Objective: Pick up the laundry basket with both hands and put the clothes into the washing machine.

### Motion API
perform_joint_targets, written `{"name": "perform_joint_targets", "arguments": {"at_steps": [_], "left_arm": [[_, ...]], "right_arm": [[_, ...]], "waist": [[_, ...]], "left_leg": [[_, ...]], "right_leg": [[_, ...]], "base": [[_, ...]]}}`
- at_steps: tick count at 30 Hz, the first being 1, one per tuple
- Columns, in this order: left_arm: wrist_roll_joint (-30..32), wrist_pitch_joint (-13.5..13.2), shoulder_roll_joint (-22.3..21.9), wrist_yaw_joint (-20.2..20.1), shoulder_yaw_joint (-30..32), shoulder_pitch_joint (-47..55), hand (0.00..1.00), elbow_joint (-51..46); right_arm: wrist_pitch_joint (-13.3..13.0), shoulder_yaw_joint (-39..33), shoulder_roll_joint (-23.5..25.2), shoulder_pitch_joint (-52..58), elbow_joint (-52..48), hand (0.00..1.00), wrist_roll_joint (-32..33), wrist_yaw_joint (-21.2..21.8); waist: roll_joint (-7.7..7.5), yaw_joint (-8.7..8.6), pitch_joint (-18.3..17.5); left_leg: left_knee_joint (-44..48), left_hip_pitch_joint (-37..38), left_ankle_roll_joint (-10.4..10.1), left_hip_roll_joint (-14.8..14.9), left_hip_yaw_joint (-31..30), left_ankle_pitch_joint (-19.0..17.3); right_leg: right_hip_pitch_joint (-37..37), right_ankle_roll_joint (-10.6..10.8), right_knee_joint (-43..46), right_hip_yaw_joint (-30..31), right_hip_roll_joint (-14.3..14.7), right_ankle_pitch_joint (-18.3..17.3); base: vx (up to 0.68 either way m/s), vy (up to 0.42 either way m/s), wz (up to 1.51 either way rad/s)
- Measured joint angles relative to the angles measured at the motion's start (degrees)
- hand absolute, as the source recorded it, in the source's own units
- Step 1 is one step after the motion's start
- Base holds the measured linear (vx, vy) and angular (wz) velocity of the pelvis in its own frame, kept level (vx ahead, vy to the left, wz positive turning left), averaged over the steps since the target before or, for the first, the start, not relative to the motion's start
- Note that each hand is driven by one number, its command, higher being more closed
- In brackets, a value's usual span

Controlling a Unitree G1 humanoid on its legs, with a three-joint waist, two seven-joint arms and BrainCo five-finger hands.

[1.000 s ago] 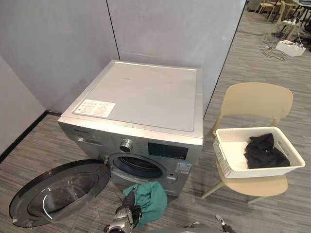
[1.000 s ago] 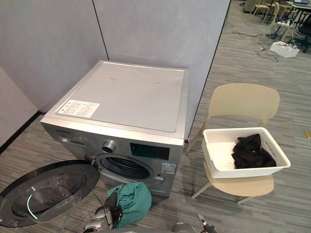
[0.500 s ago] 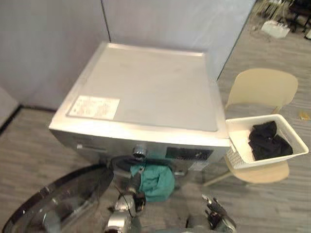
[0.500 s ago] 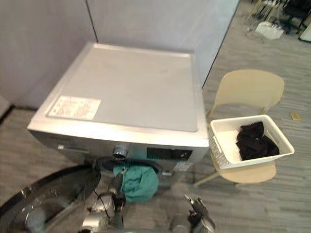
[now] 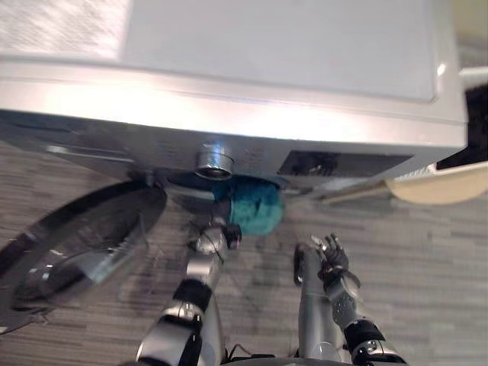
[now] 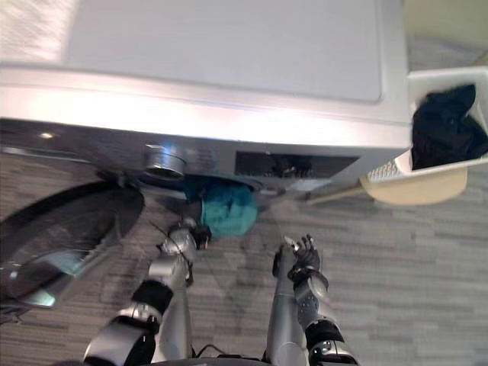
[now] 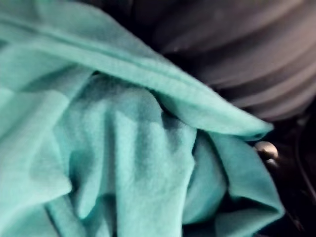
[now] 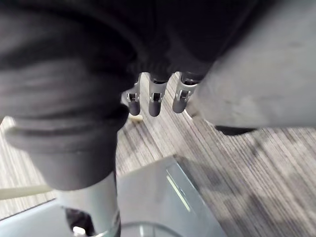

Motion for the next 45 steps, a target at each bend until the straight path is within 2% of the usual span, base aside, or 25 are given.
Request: {"name": "perform_joint_targets", "arguments": {"at_steps": [4,5,9,12,13,14,16,18,19,23,25,26,28,32,35,39,42,45], "left_arm": [[-4.1,0.9,9.8,2.6,7.3,-13.4,1.0,3.8],[-5.7,0.9,12.7,3.4,8.5,-16.3,1.0,3.9],[-7.6,0.8,19.1,4.4,9.5,-25.8,1.0,3.7],[-7.8,0.8,24.0,4.7,9.3,-35.2,1.0,3.7],[-7.7,-1.0,24.7,4.4,9.2,-36.0,1.0,3.1],[-7.8,-2.4,25.1,4.6,8.5,-36.0,1.0,0.7],[-8.9,-1.7,26.0,5.1,6.6,-36.3,1.0,0.7],[-9.8,-2.0,27.1,6.5,5.1,-36.3,1.0,0.7],[-9.7,-2.4,27.6,7.9,4.9,-36.3,0.0,0.7],[-6.8,-3.3,28.9,13.6,3.1,-36.2,0.0,0.7],[2.3,-2.7,29.3,17.2,2.7,-35.5,0.0,0.7],[4.1,-2.5,29.4,17.3,2.6,-35.4,0.0,0.8],[8.7,-1.4,29.6,16.6,1.5,-35.2,0.0,2.1],[13.1,1.2,28.9,13.3,1.2,-32.1,0.0,7.6],[13.1,3.2,26.9,11.0,3.2,-29.0,0.0,11.5],[11.4,4.0,25.2,8.8,7.3,-27.1,0.0,12.5],[10.7,4.7,23.5,7.0,13.0,-24.2,0.0,12.5],[9.5,6.0,20.3,3.3,17.6,-20.6,0.0,14.4]], "right_arm": [[-0.8,0.8,0.0,0.6,-3.6,0.0,0.8,-0.7],[-1.5,0.8,0.0,1.7,-4.2,0.0,1.5,-0.5],[-1.9,0.2,0.1,6.1,-4.3,0.0,2.1,0.4],[-1.8,-1.3,0.2,7.6,-2.3,0.0,4.1,0.9],[-1.6,-1.3,0.3,7.8,-1.9,0.0,4.7,1.2],[-1.6,-2.0,0.5,9.8,-1.8,0.0,6.3,2.1],[-1.5,-3.2,0.5,10.2,-0.7,0.0,7.6,2.4],[-1.5,-3.1,0.5,11.3,-0.8,0.0,8.1,3.2],[-1.5,-3.1,0.5,12.2,-0.9,0.0,8.2,3.3],[-1.5,-2.6,0.5,15.0,-1.9,0.0,8.5,3.4],[-1.7,-1.2,-0.2,16.4,-3.4,0.0,8.5,4.2],[-1.9,-1.0,-0.3,16.4,-3.6,0.0,8.5,4.4],[-2.7,0.1,-0.7,16.3,-4.3,0.0,8.6,4.5],[-3.0,1.3,-1.0,16.4,-3.8,0.0,8.7,4.6],[-2.6,2.1,-1.6,16.4,-1.8,0.0,9.7,4.5],[-2.1,2.1,-1.8,16.3,0.5,0.0,9.8,4.5],[-0.9,2.1,-2.0,15.6,2.4,0.0,9.8,4.3],[0.3,2.1,-1.9,15.5,4.0,0.0,9.7,4.3]], "waist": [[-2.71,-0.9,2.0],[-2.74,-1.41,2.0],[-2.71,-1.63,2.0],[-2.54,-2.4,2.1],[-2.55,-2.51,2.1],[-2.5,-1.75,2.2],[-2.36,-1.52,2.3],[-2.32,-1.51,2.3],[-2.32,-1.55,2.3],[-2.36,-1.56,2.6],[-2.45,-1.58,2.7],[-2.45,-1.63,2.7],[-2.46,-1.63,2.7],[-2.5,-2.11,2.7],[-2.55,-2.12,2.6],[-2.72,-2.44,2.5],[-2.71,-3.11,2.5],[-2.7,-3.39,2.5]], "left_leg": [[4.3,-7.1,-0.6,4.3,0.2,-1.0],[4.8,-8.7,-0.6,5.3,0.2,-1.0],[4.9,-11.1,-0.6,7.1,0.4,-1.1],[4.6,-11.4,-0.6,7.4,0.9,-1.0],[4.4,-11.5,-0.6,7.5,1.1,-1.0],[4.2,-12.1,-0.7,8.0,1.6,-1.0],[4.0,-12.1,-0.9,7.9,1.9,-0.8],[3.9,-12.1,-1.1,8.0,1.9,-0.6],[3.9,-12.1,-1.2,8.0,2.0,-0.6],[4.0,-12.0,-1.1,8.0,2.5,-0.4],[4.0,-11.6,-1.1,8.3,2.9,-0.4],[4.0,-11.5,-1.1,8.4,3.1,-0.4],[4.0,-11.1,-1.1,8.9,3.2,-0.4],[2.6,-7.1,-1.1,9.2,3.9,-0.4],[0.7,-2.4,-1.3,9.4,5.1,-0.3],[-1.2,0.3,-1.9,9.6,5.5,0.0],[-2.3,2.9,-1.9,9.6,5.9,0.0],[-4.2,8.3,-2.0,10.0,6.2,0.1]], "right_leg": [[-8.3,-0.7,2.6,2.0,4.5,1.4],[-9.9,-0.8,2.5,2.0,5.4,1.8],[-12.7,-1.4,1.9,2.2,7.0,2.7],[-13.3,-1.4,1.4,2.4,7.3,3.0],[-13.6,-1.5,1.2,2.5,7.4,3.2],[-14.5,-1.8,0.8,2.8,7.9,3.8],[-14.9,-1.8,1.1,3.0,8.0,3.9],[-15.1,-2.0,1.3,3.0,8.0,3.9],[-15.4,-2.1,1.4,3.1,8.1,4.0],[-15.9,-2.2,1.8,3.7,8.2,4.2],[-15.8,-2.5,1.4,3.7,8.2,5.0],[-15.7,-2.5,1.2,3.7,8.3,5.2],[-15.0,-2.4,0.4,3.7,8.6,5.7],[-11.4,-2.4,-0.9,3.8,8.8,5.7],[-7.7,-2.5,-1.9,3.9,8.8,5.6],[-5.1,-2.8,-3.6,3.6,8.8,5.6],[-2.9,-2.9,-4.1,3.4,8.9,5.6],[2.3,-3.1,-5.7,2.5,8.9,5.7]], "base": [[-0.04,-0.051,-0.71],[-0.02,-0.02,-0.45],[-0.01,-0.017,-0.31],[-0.01,0.01,-0.13],[-0.01,0.025,-0.21],[-0.01,0.022,-0.21],[-0.01,0.008,-0.08],[-0.02,0.004,-0.01],[-0.04,0.009,-0.03],[-0.02,0.005,-0.01],[-0.03,0.045,-0.09],[-0.04,0.061,-0.14],[-0.03,0.052,-0.1],[0.0,0.025,0.01],[0.05,0.007,0.04],[0.05,0.022,0.02],[0.08,0.038,0.01],[0.09,0.038,0.09]]}}
